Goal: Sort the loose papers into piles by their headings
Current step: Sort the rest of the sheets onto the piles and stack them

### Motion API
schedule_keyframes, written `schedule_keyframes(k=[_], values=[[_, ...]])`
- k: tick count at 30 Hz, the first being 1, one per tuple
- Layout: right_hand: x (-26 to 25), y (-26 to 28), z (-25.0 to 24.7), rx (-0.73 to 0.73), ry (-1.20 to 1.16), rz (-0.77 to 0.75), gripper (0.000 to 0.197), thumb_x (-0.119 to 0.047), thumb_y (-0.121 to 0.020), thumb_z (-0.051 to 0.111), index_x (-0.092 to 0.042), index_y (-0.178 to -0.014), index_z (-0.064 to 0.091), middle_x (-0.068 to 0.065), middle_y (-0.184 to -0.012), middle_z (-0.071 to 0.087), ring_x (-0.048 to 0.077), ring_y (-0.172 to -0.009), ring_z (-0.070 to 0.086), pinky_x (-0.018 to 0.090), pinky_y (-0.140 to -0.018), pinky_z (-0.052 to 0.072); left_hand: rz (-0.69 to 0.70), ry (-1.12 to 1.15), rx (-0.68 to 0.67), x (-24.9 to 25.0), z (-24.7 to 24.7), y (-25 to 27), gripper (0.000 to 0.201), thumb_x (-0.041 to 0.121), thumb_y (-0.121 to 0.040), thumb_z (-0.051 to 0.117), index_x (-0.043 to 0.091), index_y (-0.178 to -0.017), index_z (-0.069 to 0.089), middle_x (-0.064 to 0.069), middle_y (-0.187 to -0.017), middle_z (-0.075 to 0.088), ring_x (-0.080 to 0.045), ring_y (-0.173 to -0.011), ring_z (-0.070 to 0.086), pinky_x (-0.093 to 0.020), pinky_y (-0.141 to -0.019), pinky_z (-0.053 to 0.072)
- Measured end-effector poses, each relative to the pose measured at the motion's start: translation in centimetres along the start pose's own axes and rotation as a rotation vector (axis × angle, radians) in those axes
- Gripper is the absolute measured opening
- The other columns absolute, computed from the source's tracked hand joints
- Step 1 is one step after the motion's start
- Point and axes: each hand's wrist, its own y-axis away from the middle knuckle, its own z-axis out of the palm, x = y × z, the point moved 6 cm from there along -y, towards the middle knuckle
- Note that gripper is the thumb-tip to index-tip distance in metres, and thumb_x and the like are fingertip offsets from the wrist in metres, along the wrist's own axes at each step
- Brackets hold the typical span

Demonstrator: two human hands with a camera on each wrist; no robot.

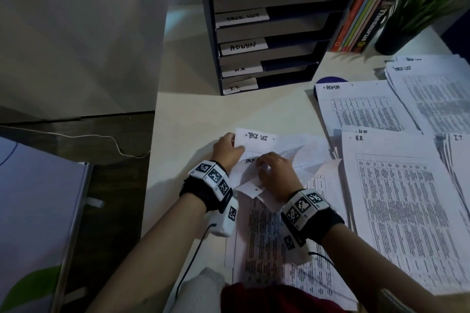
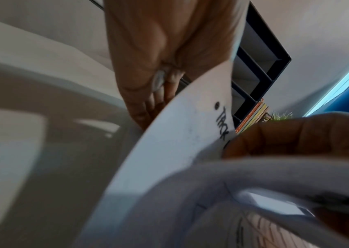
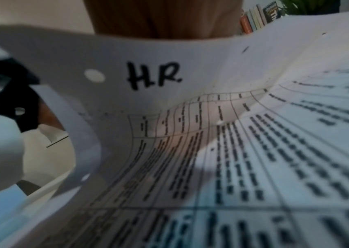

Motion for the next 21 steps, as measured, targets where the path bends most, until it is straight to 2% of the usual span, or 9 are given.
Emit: schedule_keyframes(k=[2,3,5,7,11,13,15,18,21], values=[[0.2,0.0,-0.1,0.036,-0.068,0.019,0.024,0.008,-0.078,0.054,0.001,-0.101,0.052,0.015,-0.096,0.062,0.028,-0.087,0.058,0.031,-0.077,0.044,0.024,0.100,-0.045,0.0,0.3,0.4,0.027,0.010,-0.086,0.060,0.007,-0.113,0.057,-0.009,-0.107,0.064,-0.021,-0.098,0.059,-0.031,-0.086,0.047],[0.2,0.0,-0.4,0.063,-0.105,0.027,0.030,0.008,-0.079,0.055,0.000,-0.107,0.047,0.012,-0.091,0.060,0.026,-0.082,0.057,0.034,-0.074,0.046,0.054,0.137,-0.064,0.0,0.4,0.6,0.023,0.011,-0.086,0.060,0.006,-0.109,0.060,-0.010,-0.101,0.065,-0.021,-0.092,0.060,-0.029,-0.081,0.047],[0.5,-0.4,-1.1,0.112,-0.140,0.040,0.044,0.009,-0.081,0.055,-0.003,-0.120,0.041,0.003,-0.076,0.054,0.023,-0.072,0.054,0.035,-0.067,0.046,0.108,0.134,-0.069,-0.3,0.3,1.1,0.009,0.015,-0.088,0.061,0.007,-0.091,0.065,-0.010,-0.082,0.061,-0.017,-0.077,0.055,-0.026,-0.069,0.042],[0.9,-0.7,-1.4,0.120,-0.123,0.043,0.057,0.009,-0.081,0.057,-0.008,-0.131,0.037,-0.004,-0.066,0.047,0.023,-0.067,0.052,0.035,-0.064,0.044,0.114,0.136,-0.052,-1.2,0.1,1.4,0.012,0.018,-0.089,0.060,0.010,-0.083,0.066,-0.008,-0.077,0.060,-0.016,-0.075,0.053,-0.026,-0.068,0.040],[1.5,-1.4,-1.3,0.110,-0.102,0.029,0.078,0.007,-0.080,0.061,-0.019,-0.144,0.025,0.000,-0.071,0.055,0.024,-0.070,0.055,0.035,-0.068,0.047,0.101,0.244,-0.103,-1.9,-0.1,2.2,0.027,0.020,-0.094,0.050,0.000,-0.090,0.069,-0.008,-0.076,0.065,-0.017,-0.074,0.059,-0.027,-0.072,0.044],[1.5,-1.7,-1.3,0.100,-0.067,0.027,0.074,0.006,-0.081,0.060,-0.019,-0.144,0.030,0.001,-0.075,0.055,0.021,-0.071,0.053,0.035,-0.072,0.047,0.080,0.306,-0.144,-1.9,-0.2,2.7,0.032,0.026,-0.096,0.044,0.011,-0.081,0.068,0.005,-0.067,0.066,-0.004,-0.062,0.061,-0.019,-0.066,0.047],[1.3,-1.7,-1.2,0.114,-0.043,0.002,0.067,0.006,-0.082,0.058,-0.016,-0.141,0.036,0.001,-0.075,0.053,0.019,-0.070,0.050,0.033,-0.071,0.046,0.056,0.352,-0.166,-1.9,0.0,2.9,0.036,0.033,-0.096,0.039,0.020,-0.075,0.065,0.010,-0.062,0.065,0.003,-0.054,0.060,-0.014,-0.060,0.045],[1.0,-1.4,-1.2,0.148,-0.045,-0.048,0.064,0.007,-0.081,0.058,-0.015,-0.139,0.041,0.003,-0.074,0.053,0.021,-0.067,0.050,0.031,-0.068,0.045,0.048,0.397,-0.167,-2.0,0.1,2.8,0.034,0.033,-0.095,0.040,0.015,-0.083,0.066,0.000,-0.075,0.068,-0.006,-0.063,0.063,-0.025,-0.068,0.047],[1.2,-1.1,-1.2,0.174,-0.045,-0.069,0.054,0.009,-0.081,0.057,-0.011,-0.131,0.051,0.009,-0.080,0.062,0.025,-0.072,0.058,0.038,-0.073,0.051,0.010,0.450,-0.189,-2.4,0.4,2.7,0.034,0.032,-0.096,0.040,0.011,-0.090,0.065,-0.009,-0.087,0.067,-0.021,-0.076,0.063,-0.035,-0.079,0.049]])
